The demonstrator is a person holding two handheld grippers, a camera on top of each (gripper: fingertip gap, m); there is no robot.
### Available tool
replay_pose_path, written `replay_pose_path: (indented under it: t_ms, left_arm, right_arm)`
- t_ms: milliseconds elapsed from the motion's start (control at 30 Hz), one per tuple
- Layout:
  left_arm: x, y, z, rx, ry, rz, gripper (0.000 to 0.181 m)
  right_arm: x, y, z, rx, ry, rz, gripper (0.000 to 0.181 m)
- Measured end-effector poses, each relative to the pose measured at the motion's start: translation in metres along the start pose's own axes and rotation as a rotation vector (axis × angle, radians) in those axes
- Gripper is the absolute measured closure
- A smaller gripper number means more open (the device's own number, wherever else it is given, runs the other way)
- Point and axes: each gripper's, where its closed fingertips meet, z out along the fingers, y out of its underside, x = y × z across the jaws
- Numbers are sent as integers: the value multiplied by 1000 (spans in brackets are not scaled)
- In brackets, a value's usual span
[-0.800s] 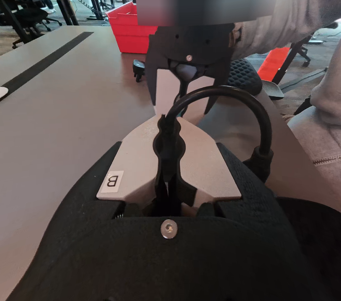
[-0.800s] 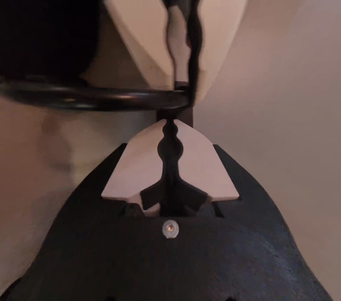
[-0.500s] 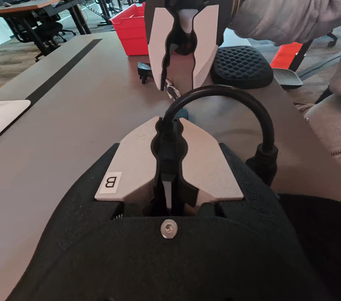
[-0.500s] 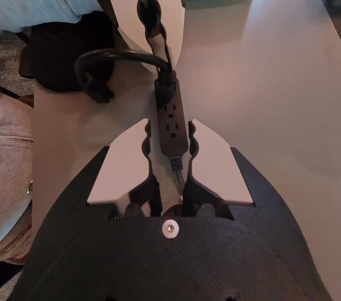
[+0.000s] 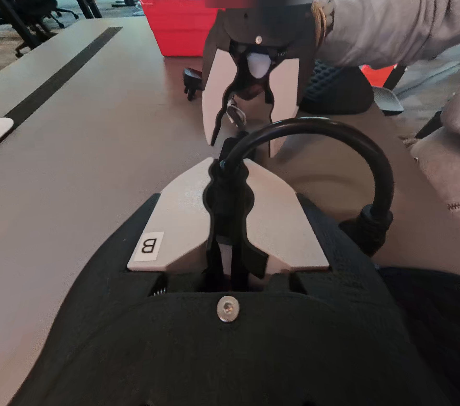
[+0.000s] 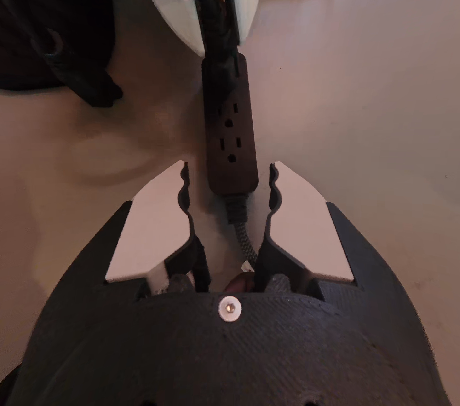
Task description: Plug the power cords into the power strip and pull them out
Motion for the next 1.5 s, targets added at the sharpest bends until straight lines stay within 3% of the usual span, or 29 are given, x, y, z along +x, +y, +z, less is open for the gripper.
replay_pose_path:
  t_ms: [100,267,700,733,833,900,967,1100,1267,1500]
  left_arm:
    - [-4,2,-1,0,-29,-22,164]
    - [-2,5,-1,19,-36,-72,163]
    - [5,12,-2,56,-41,-119,162]
    - [5,12,-2,57,-41,-113,162]
    - [5,12,-3,58,-42,-111,162]
    - [5,12,-3,58,-43,-110,163]
    - [5,12,-3,58,-40,-113,162]
    - [4,12,-5,62,-38,-130,163]
    - [3,13,-6,63,-38,-162,163]
    - [6,13,-5,59,12,-228,163]
  right_arm:
    - [-1,1,10,-35,-27,-18,111]
    - [1,4,20,-104,-27,-71,137]
    - [-5,2,20,-131,-80,-111,138]
    - [-6,-8,17,-65,-89,-90,138]
    - [-18,-77,-12,369,-142,-33,138]
    - [-22,-98,-18,454,-81,-131,147]
    - [-18,-98,-5,365,17,-242,156]
    - [-19,-102,5,289,-21,-266,165]
    - [-15,-101,7,42,-46,-253,168]
    - [-14,-98,7,-8,-51,-188,169]
